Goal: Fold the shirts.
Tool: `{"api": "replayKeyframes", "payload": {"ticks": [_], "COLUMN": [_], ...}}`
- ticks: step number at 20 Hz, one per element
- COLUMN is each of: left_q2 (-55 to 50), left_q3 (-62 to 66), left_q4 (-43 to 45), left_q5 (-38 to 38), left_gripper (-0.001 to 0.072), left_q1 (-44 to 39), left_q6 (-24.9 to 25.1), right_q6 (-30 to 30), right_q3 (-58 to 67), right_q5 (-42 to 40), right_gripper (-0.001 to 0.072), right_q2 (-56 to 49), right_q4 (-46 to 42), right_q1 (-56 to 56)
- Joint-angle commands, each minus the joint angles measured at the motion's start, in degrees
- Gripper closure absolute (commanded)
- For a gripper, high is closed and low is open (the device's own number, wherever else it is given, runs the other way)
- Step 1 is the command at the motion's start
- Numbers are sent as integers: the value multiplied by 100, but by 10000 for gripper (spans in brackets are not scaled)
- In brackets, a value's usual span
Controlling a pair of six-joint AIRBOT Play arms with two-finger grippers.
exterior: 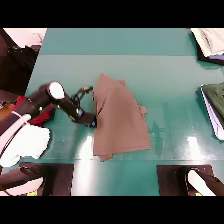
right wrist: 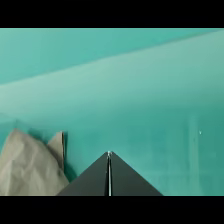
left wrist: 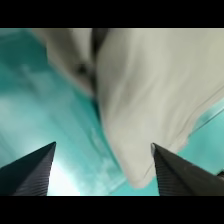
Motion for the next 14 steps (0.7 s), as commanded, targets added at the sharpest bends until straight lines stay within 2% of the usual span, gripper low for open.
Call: {"api": "replayKeyframes", "payload": {"ticks": [1,6,7,8,9,10,14], "left_q2": [116,116,116,116,127,140,664], "left_q3": [-1034,-1088,-1088,-1088,-1056,-931,304], "left_q4": [-553,-890,-890,-916,-890,-800,50], "left_q5": [695,977,970,901,820,599,-245], "left_gripper": [1,2,45,410,664,683,683], "left_q1": [-321,-925,-992,-992,-981,-933,-330], "left_q6": [0,127,125,125,144,133,15], "right_q6": [0,0,0,0,0,0,-2], "right_q3": [0,0,0,0,0,0,-7], "right_q5": [107,105,105,107,109,109,109], "right_gripper": [689,689,689,689,689,689,690], "right_q2": [-118,-118,-118,-118,-118,-118,-122], "right_q4": [42,37,39,39,37,42,35], "right_q1": [2,2,2,2,2,7,299]}}
